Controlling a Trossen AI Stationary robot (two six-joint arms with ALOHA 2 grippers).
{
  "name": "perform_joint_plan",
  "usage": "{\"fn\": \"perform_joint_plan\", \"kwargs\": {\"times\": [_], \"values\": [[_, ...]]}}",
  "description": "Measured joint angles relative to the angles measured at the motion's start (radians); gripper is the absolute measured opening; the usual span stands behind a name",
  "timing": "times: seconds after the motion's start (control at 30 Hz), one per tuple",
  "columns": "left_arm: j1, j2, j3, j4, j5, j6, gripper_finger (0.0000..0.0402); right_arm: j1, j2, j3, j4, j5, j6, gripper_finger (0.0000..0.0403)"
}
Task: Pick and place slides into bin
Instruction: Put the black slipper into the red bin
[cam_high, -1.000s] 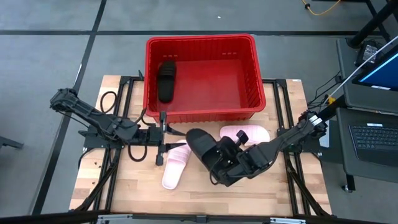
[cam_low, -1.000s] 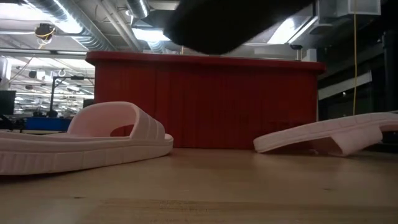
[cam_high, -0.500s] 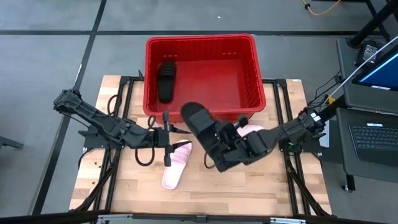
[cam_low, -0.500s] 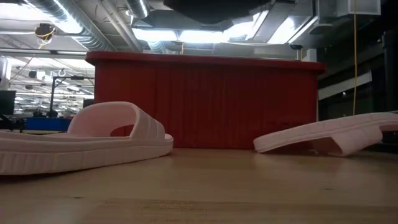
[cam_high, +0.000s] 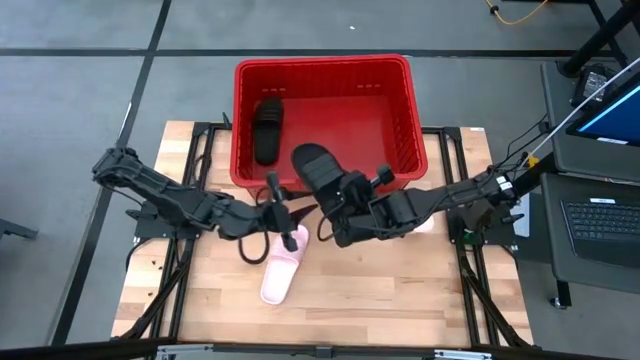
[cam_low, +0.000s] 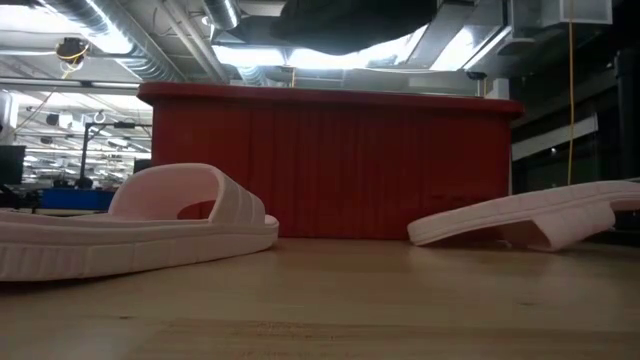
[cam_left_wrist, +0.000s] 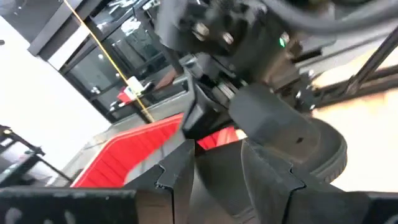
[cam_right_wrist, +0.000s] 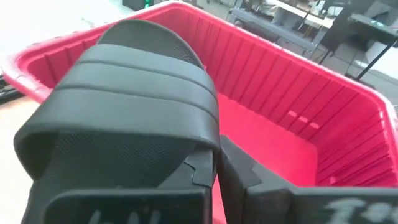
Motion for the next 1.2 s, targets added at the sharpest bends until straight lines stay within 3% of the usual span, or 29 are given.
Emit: {"fn": "perform_joint_plan", "kwargs": {"times": [0.23,0.43,0.93,1.2], "values": [[0.040,0.046,0.000,-0.023,-0.013,0.030,0.0128,-0.023,0.000,0.000,0.045,0.000,-0.063,0.0011],[0.058,0.044,0.000,-0.022,-0.112,0.084,0.0128,-0.024,0.000,0.000,0.052,0.000,-0.065,0.0011],[0.124,0.041,0.000,-0.050,-0.106,0.124,0.0128,-0.018,0.000,0.000,0.203,-0.026,-0.220,0.0011],[0.149,0.041,0.000,-0.055,-0.178,0.173,0.0126,-0.016,0.000,0.024,0.208,-0.055,-0.251,0.0011]]}}
